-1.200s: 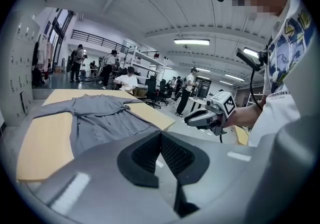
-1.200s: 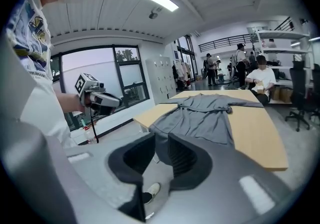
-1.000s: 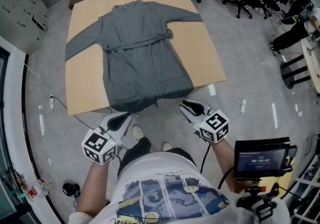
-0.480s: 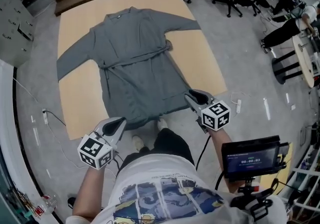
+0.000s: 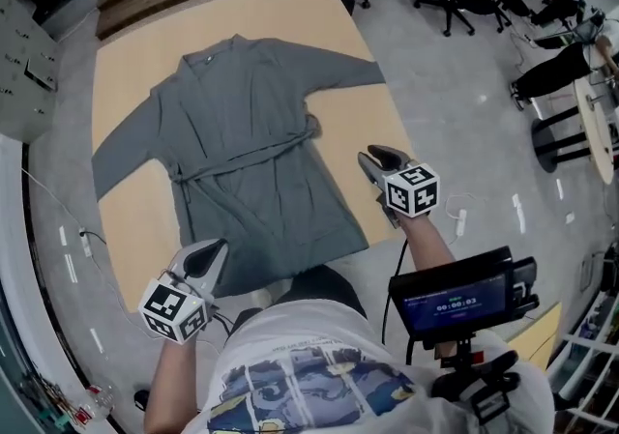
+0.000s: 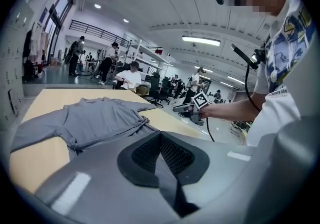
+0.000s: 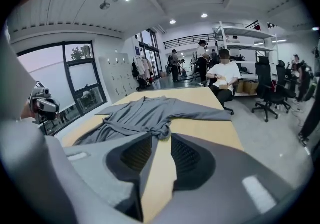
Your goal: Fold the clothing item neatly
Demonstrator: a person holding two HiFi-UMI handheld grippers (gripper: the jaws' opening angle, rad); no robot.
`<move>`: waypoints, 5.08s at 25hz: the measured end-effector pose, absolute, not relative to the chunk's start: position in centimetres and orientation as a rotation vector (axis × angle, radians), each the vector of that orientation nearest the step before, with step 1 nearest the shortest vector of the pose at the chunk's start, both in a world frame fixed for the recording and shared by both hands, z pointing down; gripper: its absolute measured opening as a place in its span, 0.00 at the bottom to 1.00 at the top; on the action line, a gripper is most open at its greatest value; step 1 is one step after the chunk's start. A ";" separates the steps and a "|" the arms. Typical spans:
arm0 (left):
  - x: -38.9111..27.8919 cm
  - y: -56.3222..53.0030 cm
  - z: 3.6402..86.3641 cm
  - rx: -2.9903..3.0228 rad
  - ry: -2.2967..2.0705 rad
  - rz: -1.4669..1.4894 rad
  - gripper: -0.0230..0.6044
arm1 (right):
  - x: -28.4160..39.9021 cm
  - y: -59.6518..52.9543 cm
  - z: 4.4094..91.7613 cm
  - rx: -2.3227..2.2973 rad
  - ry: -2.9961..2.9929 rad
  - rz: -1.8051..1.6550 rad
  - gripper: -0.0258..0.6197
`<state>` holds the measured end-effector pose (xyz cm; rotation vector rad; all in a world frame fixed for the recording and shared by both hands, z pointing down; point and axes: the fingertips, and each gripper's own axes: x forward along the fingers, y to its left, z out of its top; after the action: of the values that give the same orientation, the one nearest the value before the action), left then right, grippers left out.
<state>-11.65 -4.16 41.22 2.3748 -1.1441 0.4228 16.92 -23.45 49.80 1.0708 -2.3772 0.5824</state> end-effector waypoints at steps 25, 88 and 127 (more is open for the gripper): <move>-7.6 -12.2 44.1 2.168 -1.185 0.512 0.04 | 29.3 -52.4 61.6 1.266 -2.191 0.864 0.25; -18.9 0.8 44.8 1.924 -1.510 0.222 0.04 | -20.5 -41.7 53.0 0.406 -2.516 0.328 0.08; -19.1 7.4 44.9 2.294 -1.189 0.295 0.04 | -7.2 -14.6 46.2 0.499 -2.431 0.203 0.17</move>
<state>-19.10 7.39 44.86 2.2943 -1.1888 0.2948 -7.20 -14.63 46.20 0.4993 -2.4307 0.2025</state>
